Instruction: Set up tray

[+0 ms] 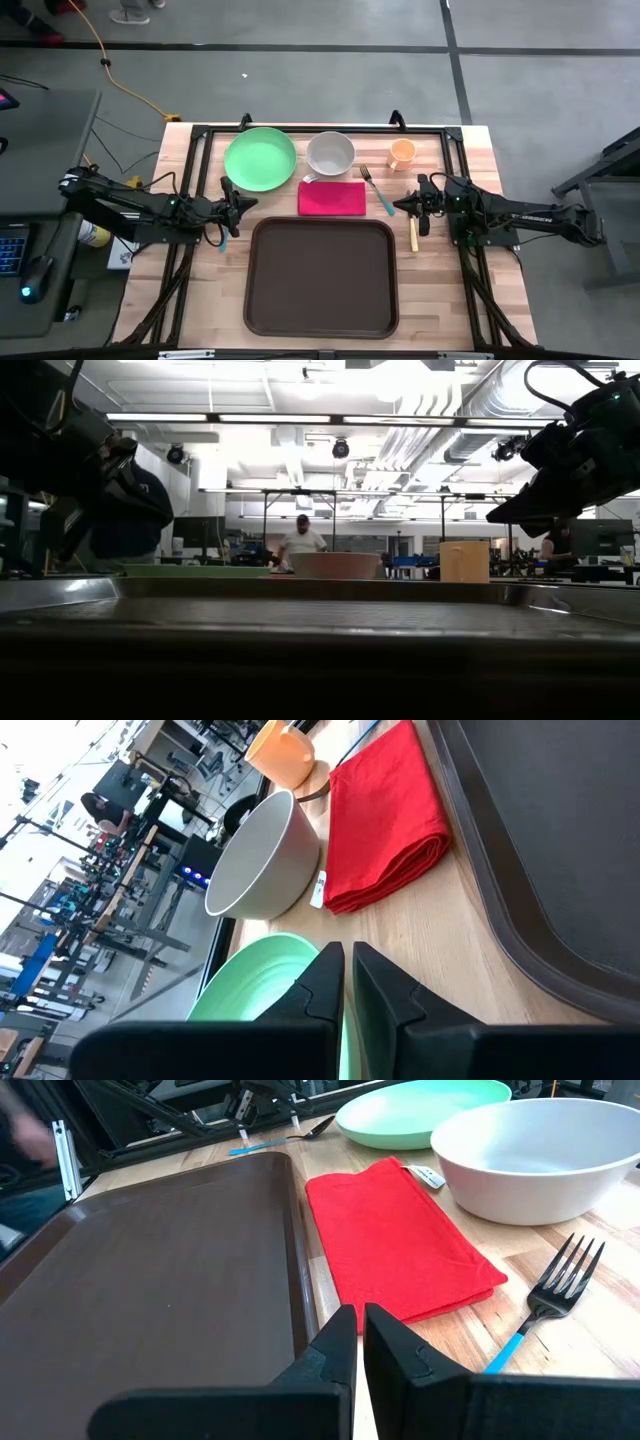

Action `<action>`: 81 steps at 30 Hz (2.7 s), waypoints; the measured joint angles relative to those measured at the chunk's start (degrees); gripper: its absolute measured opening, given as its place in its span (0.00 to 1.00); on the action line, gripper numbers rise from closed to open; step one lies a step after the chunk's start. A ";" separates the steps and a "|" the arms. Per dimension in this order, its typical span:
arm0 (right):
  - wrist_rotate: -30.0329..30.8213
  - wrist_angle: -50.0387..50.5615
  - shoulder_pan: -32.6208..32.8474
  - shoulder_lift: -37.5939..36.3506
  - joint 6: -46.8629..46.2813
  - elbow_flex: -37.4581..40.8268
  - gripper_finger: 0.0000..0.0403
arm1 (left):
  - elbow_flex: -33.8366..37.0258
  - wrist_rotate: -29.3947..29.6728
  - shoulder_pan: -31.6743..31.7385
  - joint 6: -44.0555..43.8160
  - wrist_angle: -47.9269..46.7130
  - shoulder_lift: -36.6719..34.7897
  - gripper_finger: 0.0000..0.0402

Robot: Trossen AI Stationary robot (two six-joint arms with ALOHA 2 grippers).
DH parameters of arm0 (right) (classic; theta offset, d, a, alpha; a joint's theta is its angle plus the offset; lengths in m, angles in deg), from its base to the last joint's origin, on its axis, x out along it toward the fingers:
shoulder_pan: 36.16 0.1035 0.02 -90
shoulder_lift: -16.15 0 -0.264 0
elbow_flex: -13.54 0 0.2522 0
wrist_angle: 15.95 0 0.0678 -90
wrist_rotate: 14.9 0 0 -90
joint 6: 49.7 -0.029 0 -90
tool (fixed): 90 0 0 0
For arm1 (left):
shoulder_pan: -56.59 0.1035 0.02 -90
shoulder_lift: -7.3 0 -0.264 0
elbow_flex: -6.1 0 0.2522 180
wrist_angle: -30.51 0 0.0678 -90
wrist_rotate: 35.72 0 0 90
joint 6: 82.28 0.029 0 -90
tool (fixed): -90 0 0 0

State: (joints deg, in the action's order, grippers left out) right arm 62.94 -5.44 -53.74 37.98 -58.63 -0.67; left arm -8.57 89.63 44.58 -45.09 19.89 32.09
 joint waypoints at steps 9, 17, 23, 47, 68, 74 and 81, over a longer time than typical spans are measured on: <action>0.00 0.00 -0.02 0.00 0.00 0.00 0.00 | 0.00 -0.01 -0.02 0.00 -0.01 -0.01 0.14; 0.02 0.00 0.00 0.02 0.00 0.01 0.00 | -0.01 0.00 -0.01 0.00 -0.01 0.00 0.14; 0.02 0.02 -0.02 0.02 0.00 -0.02 0.00 | 0.00 -0.01 -0.01 -0.12 0.04 0.00 0.14; 0.00 0.00 0.00 0.00 0.01 -0.01 0.00 | 0.00 -18.07 -0.02 -45.46 0.97 0.00 0.14; 7.90 -2.63 -0.04 -0.07 -2.53 0.00 0.00 | 0.00 -17.81 -0.02 -55.49 6.97 0.00 0.14; 7.42 -5.08 -0.04 -0.07 -19.05 -0.02 0.00 | 0.00 -17.73 -0.02 -55.49 6.98 0.00 0.14; 6.02 -14.33 -0.04 -0.09 -26.77 -0.02 0.00 | 0.00 -17.56 -0.02 -55.21 6.97 0.00 0.14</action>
State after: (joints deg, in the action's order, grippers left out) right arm 68.96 -19.77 -53.79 37.89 -85.40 -0.69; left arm -8.57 72.07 44.56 -100.30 26.86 32.09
